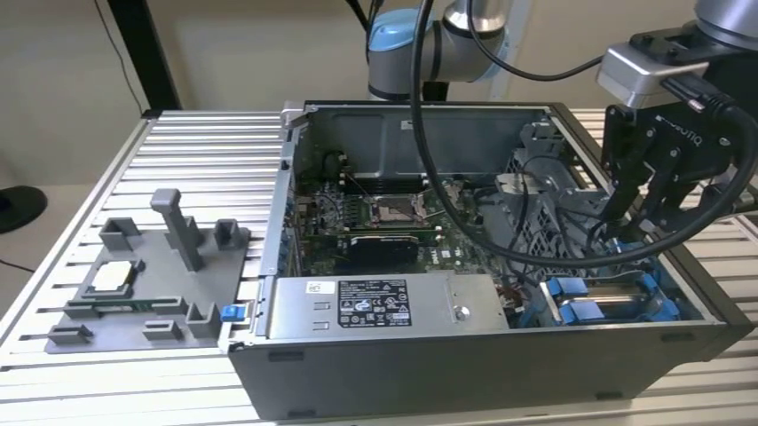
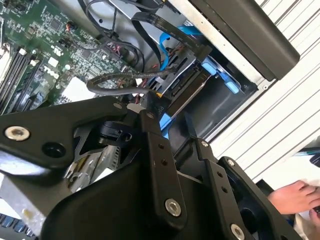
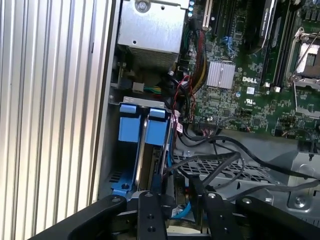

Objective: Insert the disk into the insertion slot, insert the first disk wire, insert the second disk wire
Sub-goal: 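Insert the first disk wire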

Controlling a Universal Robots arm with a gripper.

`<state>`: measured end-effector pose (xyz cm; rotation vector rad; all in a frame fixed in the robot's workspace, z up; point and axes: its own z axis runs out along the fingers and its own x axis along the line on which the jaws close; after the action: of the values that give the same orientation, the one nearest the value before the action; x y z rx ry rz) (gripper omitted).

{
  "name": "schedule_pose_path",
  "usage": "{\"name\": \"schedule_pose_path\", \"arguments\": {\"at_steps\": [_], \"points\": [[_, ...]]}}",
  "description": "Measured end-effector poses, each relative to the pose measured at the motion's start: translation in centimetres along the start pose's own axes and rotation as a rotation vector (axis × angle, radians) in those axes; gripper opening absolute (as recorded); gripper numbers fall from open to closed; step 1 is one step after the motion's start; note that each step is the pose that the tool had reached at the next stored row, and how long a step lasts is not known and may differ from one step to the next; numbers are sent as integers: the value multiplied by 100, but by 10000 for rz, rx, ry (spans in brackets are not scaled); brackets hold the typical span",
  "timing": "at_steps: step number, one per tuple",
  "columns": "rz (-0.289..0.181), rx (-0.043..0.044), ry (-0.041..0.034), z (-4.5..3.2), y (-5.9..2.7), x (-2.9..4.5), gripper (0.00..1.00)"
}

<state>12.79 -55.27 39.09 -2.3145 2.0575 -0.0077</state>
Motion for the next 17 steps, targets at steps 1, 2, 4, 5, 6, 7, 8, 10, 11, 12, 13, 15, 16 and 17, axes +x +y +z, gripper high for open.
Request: {"name": "schedule_pose_path", "arguments": {"at_steps": [1,2,4,5,6,7,8,10,11,12,13,15,16,17], "points": [[0,0,0,2,0,0,100],[0,0,0,3,0,0,100],[0,1,-2,5,0,0,100],[0,0,-2,6,0,0,100],[0,1,-3,7,0,-1,100],[0,1,-4,8,0,-1,0],[0,1,-5,10,0,-1,0],[0,1,-4,12,0,-3,0],[0,1,-3,14,0,-4,0],[0,1,-4,16,0,-4,0],[0,1,-4,18,0,-5,0],[1,1,-2,17,0,-6,0],[0,2,-3,18,0,-8,0],[1,1,-3,18,0,-8,0]]}}
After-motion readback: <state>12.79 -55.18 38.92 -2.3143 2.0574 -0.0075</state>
